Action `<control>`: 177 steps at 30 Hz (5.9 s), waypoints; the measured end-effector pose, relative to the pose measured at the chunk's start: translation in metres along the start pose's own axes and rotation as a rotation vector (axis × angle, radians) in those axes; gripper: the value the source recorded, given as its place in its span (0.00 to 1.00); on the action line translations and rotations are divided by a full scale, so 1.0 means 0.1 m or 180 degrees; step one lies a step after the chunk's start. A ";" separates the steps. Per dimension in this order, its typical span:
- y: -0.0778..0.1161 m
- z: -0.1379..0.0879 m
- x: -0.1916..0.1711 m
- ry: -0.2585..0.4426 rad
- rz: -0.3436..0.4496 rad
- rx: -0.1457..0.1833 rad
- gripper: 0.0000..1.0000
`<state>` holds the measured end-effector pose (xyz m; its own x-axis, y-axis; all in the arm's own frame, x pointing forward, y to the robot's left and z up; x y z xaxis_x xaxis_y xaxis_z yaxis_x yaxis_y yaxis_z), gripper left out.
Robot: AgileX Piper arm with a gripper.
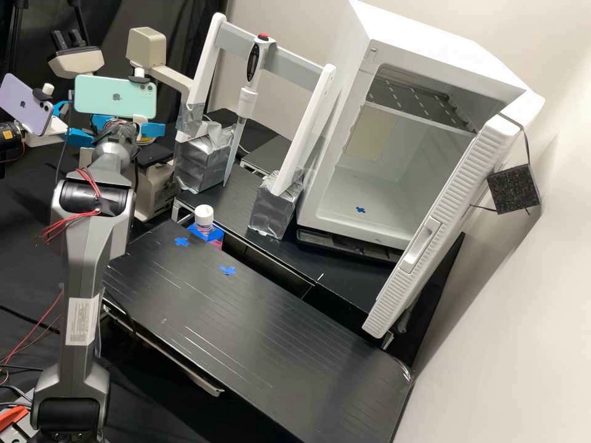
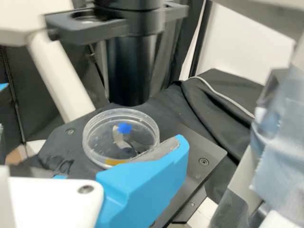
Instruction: Move the petri dish to the bench
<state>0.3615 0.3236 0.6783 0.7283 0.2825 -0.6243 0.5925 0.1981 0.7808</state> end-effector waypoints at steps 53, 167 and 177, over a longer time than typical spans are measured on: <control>-0.01 0.25 0.74 -0.0371 -0.0100 -0.0022 1.00; -0.01 0.21 -0.31 -0.0204 -0.0006 0.0034 0.00; 0.01 0.07 -0.60 -0.0092 0.0234 -0.0158 0.00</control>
<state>0.3205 0.3000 0.7162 0.7793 0.2709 -0.5651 0.5198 0.2242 0.8243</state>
